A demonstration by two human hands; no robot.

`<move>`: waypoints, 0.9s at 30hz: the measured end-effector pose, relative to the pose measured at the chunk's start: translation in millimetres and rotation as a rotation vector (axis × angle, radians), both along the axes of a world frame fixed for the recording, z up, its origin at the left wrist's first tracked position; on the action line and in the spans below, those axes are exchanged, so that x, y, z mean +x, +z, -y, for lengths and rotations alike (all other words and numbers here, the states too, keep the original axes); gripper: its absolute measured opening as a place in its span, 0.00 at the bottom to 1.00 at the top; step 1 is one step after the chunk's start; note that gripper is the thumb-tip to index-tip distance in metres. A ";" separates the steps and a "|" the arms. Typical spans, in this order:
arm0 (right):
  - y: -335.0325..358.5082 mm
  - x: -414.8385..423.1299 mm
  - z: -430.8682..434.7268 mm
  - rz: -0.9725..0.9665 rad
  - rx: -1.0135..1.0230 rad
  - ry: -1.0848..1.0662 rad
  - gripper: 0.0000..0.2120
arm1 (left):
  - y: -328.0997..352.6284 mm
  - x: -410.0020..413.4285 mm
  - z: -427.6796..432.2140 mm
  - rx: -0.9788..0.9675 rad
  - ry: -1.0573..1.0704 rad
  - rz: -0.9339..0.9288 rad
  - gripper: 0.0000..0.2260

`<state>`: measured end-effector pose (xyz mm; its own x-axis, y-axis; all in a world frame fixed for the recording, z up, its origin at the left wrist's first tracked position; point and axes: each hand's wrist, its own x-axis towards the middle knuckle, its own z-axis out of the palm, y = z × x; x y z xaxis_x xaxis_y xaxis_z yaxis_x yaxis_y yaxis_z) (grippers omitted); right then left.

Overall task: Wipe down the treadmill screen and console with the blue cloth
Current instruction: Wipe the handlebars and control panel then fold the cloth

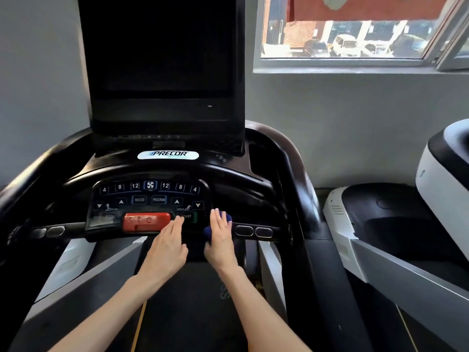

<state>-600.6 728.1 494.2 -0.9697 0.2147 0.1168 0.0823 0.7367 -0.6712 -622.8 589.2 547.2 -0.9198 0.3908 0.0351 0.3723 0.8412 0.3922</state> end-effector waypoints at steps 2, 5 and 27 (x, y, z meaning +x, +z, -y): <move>-5.7 10.8 -22.8 -0.042 0.078 0.160 0.37 | -1.3 2.6 5.2 -0.020 0.012 0.027 0.30; -22.1 38.0 -66.9 -0.051 0.205 0.109 0.43 | -3.9 4.0 11.1 -0.052 0.012 0.066 0.29; 48.1 -45.6 27.9 0.198 -0.935 -0.494 0.19 | 17.4 -56.9 102.7 -0.051 0.008 0.017 0.27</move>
<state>-646.2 700.2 542.3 -0.7345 0.5112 -0.4463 0.3991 -0.2064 -0.8934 -679.6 486.5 564.6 -0.9234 0.3839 -0.0006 0.3587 0.8631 0.3555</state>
